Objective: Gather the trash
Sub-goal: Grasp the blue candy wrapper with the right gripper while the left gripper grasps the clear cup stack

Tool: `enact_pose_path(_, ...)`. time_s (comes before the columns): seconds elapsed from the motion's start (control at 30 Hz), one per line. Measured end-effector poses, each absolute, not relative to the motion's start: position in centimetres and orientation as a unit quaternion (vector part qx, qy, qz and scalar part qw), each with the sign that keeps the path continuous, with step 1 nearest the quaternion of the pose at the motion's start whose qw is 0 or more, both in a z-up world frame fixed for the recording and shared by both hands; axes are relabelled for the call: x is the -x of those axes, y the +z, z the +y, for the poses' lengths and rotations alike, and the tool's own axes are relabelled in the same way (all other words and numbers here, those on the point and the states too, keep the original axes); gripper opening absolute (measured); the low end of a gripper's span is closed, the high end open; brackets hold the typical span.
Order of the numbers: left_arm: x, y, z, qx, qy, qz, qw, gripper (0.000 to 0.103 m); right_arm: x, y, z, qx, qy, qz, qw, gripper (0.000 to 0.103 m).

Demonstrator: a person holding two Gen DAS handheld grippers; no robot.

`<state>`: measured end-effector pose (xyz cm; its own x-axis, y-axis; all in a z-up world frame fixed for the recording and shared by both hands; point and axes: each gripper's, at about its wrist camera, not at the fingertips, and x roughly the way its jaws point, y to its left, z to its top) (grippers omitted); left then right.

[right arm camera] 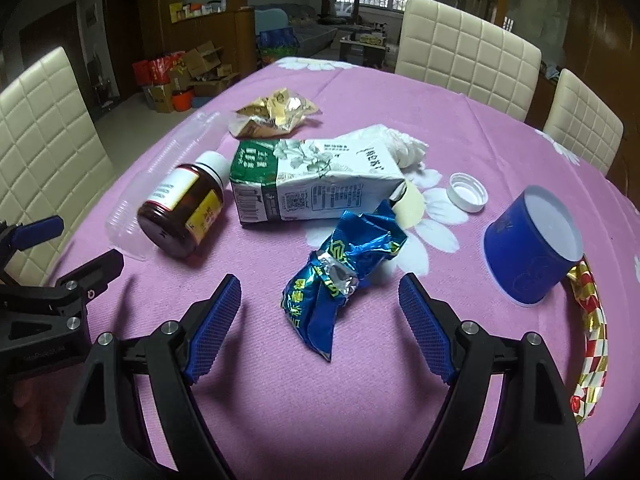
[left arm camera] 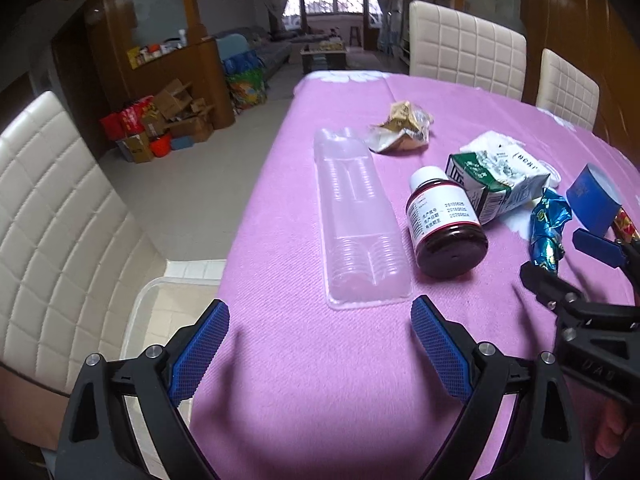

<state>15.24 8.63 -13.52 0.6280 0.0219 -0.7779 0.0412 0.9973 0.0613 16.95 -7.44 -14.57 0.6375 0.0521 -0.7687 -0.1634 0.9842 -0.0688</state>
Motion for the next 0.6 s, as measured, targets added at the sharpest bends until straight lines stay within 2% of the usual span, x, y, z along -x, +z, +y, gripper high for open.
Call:
enact_pose_path(0.37, -18.1, -14.4, 8.0, -0.027, -0.028, 0.457, 0.889, 0.09, -18.1, -15.4, -7.5, 0.056, 0.058, 0.441, 0.894, 0.079)
enact_pose_path(0.43, -18.3, -14.4, 7.8, -0.03, -0.024, 0.457, 0.889, 0.09, -18.2, -15.4, -7.7, 0.045, 0.067, 0.444, 0.892, 0.076)
enact_pose_path(0.53, -18.3, -14.5, 7.5, -0.032, -0.025, 0.455, 0.889, 0.09, -18.0, -15.4, -7.6, 0.04, 0.077, 0.44, 0.894, 0.062)
enact_pose_path(0.6, -18.3, -14.4, 7.4, -0.034, -0.03, 0.454, 0.89, 0.088, -17.8, -15.3, -7.3, 0.044, 0.085, 0.435, 0.895, 0.047)
